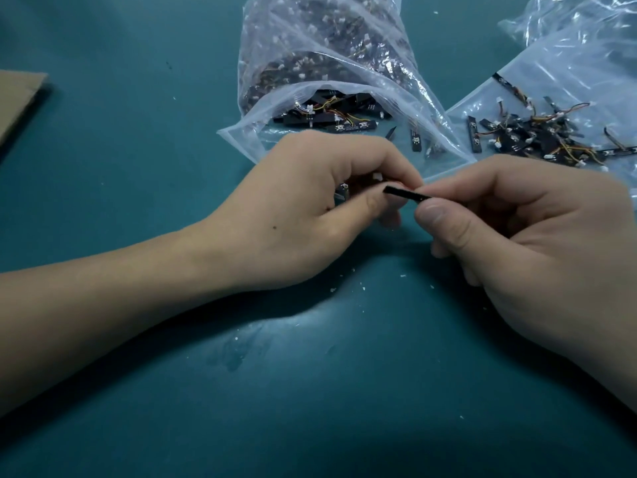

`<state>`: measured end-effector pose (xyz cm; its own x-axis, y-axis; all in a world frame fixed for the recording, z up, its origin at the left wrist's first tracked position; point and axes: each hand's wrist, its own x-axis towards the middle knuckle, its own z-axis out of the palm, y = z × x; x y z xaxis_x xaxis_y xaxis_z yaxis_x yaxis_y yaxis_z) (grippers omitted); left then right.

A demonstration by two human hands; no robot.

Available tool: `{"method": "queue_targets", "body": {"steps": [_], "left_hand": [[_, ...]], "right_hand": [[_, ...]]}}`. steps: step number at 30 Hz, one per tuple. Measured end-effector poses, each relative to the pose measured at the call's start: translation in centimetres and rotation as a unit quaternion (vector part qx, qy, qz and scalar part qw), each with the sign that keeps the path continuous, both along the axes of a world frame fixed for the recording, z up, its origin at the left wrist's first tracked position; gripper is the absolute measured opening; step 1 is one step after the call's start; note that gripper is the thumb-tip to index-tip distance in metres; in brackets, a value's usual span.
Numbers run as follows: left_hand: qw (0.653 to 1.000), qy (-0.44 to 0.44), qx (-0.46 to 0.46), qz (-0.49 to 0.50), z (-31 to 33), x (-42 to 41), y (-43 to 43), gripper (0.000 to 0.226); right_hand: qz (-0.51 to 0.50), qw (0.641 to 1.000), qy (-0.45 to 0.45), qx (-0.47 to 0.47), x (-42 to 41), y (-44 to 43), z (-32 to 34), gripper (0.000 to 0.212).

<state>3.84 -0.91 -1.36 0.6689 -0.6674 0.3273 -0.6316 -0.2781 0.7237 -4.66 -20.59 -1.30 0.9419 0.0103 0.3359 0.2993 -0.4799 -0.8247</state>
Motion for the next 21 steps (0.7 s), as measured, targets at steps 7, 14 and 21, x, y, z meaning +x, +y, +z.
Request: {"method": "queue_targets", "body": {"steps": [7,14,21], "left_hand": [[0.999,0.017,-0.047,0.021,0.01,-0.06,-0.02,0.017],[0.999,0.025,-0.028,0.013,0.1,-0.1,0.17,0.022],[0.999,-0.021,-0.03,0.037,0.04,-0.01,-0.05,0.005]], "right_hand": [[-0.023,1.0,0.007,0.001,0.23,-0.09,-0.19,0.007],[-0.06,0.998,0.014,-0.018,0.2,-0.24,-0.38,0.009],[-0.055,0.997,0.02,-0.047,0.05,-0.11,-0.24,0.005]]}}
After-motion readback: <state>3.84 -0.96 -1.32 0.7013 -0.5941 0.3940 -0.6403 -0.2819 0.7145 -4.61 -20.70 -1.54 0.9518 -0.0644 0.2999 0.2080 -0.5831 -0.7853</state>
